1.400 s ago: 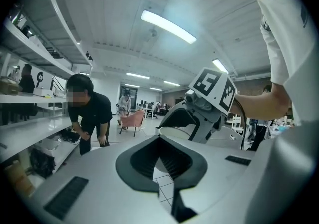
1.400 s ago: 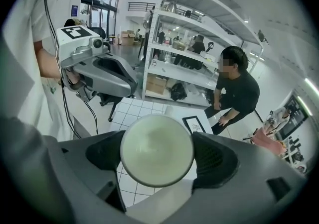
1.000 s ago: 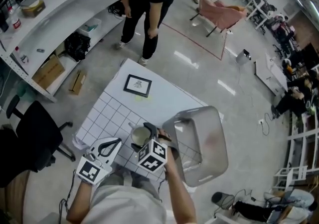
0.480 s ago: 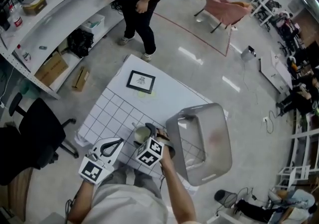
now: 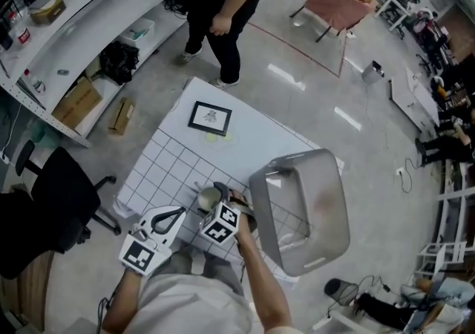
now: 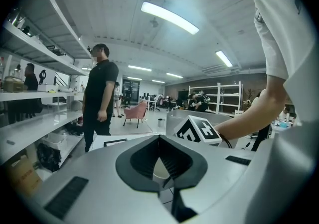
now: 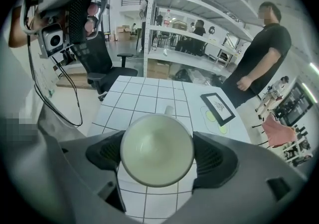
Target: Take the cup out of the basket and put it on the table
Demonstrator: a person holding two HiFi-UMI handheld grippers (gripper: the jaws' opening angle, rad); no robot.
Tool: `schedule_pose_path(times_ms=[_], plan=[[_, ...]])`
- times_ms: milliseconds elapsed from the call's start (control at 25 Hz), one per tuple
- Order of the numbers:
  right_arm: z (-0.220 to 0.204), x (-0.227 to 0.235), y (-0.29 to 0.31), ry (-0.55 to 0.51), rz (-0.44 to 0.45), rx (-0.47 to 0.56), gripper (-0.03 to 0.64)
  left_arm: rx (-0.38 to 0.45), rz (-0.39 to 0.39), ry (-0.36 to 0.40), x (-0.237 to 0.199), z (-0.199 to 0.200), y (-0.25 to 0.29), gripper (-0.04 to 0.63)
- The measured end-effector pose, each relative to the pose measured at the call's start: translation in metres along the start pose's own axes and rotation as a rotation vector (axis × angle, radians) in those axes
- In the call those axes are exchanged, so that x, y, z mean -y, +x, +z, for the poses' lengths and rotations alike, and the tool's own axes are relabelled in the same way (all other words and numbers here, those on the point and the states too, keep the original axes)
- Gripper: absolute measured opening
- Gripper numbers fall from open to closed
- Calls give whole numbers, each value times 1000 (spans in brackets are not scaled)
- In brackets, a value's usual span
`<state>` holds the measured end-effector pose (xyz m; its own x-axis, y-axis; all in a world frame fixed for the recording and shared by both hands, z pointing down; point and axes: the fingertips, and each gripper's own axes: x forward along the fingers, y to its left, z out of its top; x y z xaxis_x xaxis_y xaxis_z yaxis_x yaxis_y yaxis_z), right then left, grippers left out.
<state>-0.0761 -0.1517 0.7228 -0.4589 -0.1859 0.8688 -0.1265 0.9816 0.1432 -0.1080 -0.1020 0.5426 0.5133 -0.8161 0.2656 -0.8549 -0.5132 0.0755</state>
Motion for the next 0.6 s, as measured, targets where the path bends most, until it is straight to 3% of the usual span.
schedule_pose_path(times_ms=[600], plan=[[-7, -7, 22, 16, 58, 28, 411, -21, -10, 0, 1, -3, 7, 9]])
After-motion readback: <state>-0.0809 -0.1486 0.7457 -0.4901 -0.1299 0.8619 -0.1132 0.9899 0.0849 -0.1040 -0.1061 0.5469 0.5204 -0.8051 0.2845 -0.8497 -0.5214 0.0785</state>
